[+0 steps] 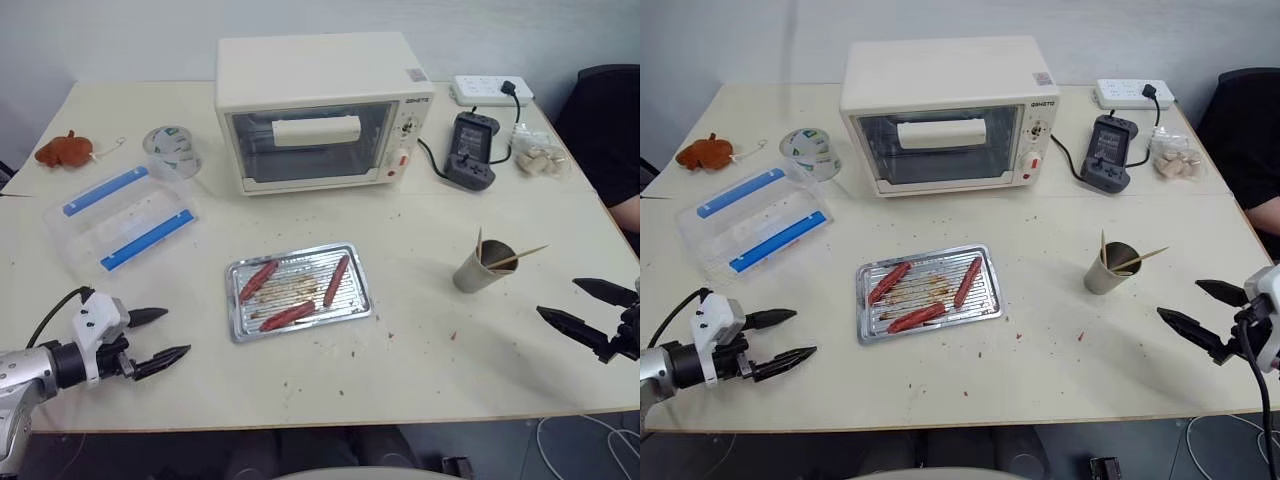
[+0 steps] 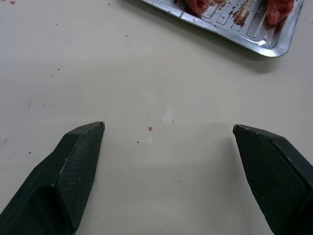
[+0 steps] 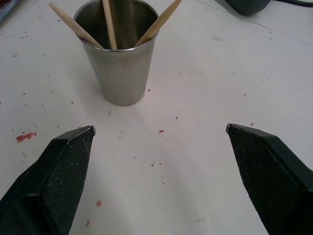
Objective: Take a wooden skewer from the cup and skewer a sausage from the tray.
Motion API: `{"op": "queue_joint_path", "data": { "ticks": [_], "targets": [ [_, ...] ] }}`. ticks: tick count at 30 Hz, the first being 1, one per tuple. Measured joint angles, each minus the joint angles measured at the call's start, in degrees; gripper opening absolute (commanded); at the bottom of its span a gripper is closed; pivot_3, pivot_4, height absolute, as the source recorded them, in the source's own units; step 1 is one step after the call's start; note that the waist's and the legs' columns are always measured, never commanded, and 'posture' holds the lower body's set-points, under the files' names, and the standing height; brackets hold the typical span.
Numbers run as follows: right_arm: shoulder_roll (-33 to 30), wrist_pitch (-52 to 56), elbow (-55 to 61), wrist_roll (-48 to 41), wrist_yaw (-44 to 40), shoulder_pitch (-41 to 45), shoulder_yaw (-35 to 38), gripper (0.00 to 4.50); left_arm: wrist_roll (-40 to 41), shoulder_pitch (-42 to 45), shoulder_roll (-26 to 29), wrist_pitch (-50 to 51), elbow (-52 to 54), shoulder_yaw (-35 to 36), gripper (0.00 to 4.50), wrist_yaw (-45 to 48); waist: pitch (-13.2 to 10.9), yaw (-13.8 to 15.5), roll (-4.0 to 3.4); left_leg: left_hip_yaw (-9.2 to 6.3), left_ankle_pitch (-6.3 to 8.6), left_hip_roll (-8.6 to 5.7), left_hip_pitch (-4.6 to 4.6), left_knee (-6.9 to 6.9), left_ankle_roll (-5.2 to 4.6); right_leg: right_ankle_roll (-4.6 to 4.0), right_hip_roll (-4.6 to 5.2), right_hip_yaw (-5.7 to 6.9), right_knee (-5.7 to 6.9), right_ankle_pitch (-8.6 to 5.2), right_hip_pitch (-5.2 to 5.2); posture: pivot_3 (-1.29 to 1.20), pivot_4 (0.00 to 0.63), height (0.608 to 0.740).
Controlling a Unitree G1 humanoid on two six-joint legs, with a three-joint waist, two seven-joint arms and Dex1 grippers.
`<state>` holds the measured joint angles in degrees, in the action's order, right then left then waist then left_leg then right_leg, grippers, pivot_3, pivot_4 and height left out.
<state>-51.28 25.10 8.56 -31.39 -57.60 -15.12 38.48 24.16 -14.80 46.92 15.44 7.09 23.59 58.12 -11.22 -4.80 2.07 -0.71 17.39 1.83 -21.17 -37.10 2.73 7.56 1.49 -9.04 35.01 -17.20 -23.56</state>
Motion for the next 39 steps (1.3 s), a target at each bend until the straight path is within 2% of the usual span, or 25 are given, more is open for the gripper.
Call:
{"op": "queue_joint_path", "data": {
  "ticks": [5,9,13,23,28,31,34,37,39],
  "targets": [
    [0.0,0.3,0.0,0.0,-0.3,-0.2,0.0,4.5,0.1,-0.5,-0.7,0.4,1.4,-0.1,4.45,-0.4,0.0,0.0,0.0,0.0,0.0,-0.01,-0.01,0.01,0.0,0.03,0.0,0.01,0.0,0.01,-0.01,0.0,0.15,0.74],
    [0.3,0.6,1.1,0.5,0.7,-1.9,0.0,4.5,1.5,4.0,-1.4,4.1,1.1,0.3,4.45,-3.6,0.0,0.2,0.0,-0.04,0.0,-0.02,-0.02,-0.05,0.0,0.04,0.0,0.03,0.01,0.02,0.02,0.0,0.15,0.74],
    [2.8,1.1,3.1,0.5,1.8,-3.7,0.0,4.5,2.5,5.8,-1.1,6.6,1.1,0.6,4.45,-4.7,0.0,0.2,0.0,-0.05,0.01,-0.02,-0.02,0.0,0.02,0.35,-0.01,0.04,0.02,0.18,0.0,0.0,0.15,0.74],
    [6.6,5.1,8.7,-2.7,5.5,-6.2,1.0,4.5,3.9,6.7,-0.8,10.0,2.7,0.2,4.45,-3.5,0.0,0.1,0.0,-0.04,0.02,-0.02,-0.02,-0.01,0.02,0.28,-0.01,0.04,0.03,0.15,0.0,0.0,0.15,0.74],
    [6.6,10.4,16.6,-8.9,8.1,-6.4,6.3,4.5,12.0,10.8,0.1,18.5,8.0,0.7,4.45,-3.4,0.0,0.2,0.01,-0.1,0.01,-0.01,-0.03,-0.06,0.02,0.33,-0.01,0.08,0.1,0.18,0.01,0.0,0.15,0.74],
    [4.0,14.8,20.2,-13.8,9.0,-5.3,9.5,4.5,18.8,16.3,2.3,24.5,11.0,1.7,4.45,-3.5,0.0,0.3,0.01,-0.1,0.01,-0.03,-0.04,-0.12,0.02,0.35,-0.01,0.08,0.13,0.18,0.02,0.0,0.15,0.74],
    [-3.0,20.2,21.1,-17.8,10.3,-0.9,11.7,4.5,25.3,24.2,4.2,29.2,12.7,2.0,4.45,-3.5,0.0,0.1,0.01,-0.09,0.01,-0.05,-0.02,-0.18,0.02,0.35,-0.01,0.08,0.13,0.18,0.05,0.0,0.15,0.74],
    [-9.0,24.2,20.5,-20.2,11.1,4.1,11.3,4.5,28.5,31.2,5.6,30.9,14.2,-0.1,4.45,-3.2,0.0,0.0,0.02,-0.12,0.01,-0.03,0.03,-0.1,0.02,0.54,-0.06,0.1,0.14,0.26,0.05,0.0,0.15,0.74],
    [-11.7,26.8,18.6,-21.4,12.5,9.2,8.4,4.5,28.7,34.6,5.6,31.2,14.3,-3.2,4.45,-2.6,0.0,0.0,-0.02,-0.1,0.01,-0.04,0.0,-0.07,0.02,0.59,-0.06,0.09,0.12,0.27,0.01,0.0,0.15,0.74]
  ]
}}
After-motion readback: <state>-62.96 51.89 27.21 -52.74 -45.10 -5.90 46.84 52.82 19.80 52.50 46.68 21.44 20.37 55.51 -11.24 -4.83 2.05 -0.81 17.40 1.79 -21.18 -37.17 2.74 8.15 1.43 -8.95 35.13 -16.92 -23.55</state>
